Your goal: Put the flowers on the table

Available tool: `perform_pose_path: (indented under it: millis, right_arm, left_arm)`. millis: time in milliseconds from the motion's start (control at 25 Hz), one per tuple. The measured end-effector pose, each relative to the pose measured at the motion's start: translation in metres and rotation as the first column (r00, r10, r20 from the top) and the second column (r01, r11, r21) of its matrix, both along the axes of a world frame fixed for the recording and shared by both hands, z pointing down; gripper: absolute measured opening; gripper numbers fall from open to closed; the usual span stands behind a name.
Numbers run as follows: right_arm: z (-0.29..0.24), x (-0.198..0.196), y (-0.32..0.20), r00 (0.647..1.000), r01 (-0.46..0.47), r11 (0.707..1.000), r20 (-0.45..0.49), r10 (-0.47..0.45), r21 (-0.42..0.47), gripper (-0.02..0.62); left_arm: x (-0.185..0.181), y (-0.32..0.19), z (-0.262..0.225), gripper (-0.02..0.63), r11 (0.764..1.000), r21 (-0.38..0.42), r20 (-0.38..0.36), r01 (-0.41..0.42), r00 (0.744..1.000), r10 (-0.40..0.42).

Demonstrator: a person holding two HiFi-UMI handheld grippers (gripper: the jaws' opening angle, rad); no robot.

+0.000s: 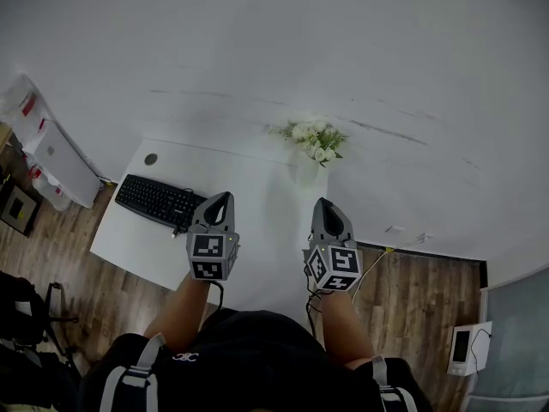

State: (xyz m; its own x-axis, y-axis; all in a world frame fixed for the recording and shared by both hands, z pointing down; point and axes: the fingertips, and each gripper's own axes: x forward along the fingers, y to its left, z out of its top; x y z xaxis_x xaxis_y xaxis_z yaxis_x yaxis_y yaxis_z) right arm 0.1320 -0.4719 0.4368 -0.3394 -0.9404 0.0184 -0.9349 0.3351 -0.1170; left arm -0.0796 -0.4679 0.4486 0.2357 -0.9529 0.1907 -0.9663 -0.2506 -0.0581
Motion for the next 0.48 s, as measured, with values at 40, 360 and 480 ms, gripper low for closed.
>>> perform_pose_path:
  millis: [40,360,480]
  right_arm:
    - [-0.0001,-0.0005,0.0008,1.000,-0.001,1.000,-0.002,0.001,0.000,0.002]
    - [0.0046,0.0007,0.0047,1.000,-0.008,1.000,-0.005,0.008,-0.011,0.002]
    - [0.0069,0.0006,0.0067,1.000,-0.005,1.000,-0.005,0.005,-0.016,0.002]
  left_arm:
    - [-0.0001,0.0005,0.0027,0.000,1.000,-0.006,0.003,-0.002,1.000,0.002]
    - [0.0052,0.0013,0.0035,0.000,1.000,0.003,-0.018,-0.019,1.000,0.019]
    - [0.0066,0.0029,0.0066,0.002,1.000,-0.003,-0.024,-0.015,1.000,0.015]
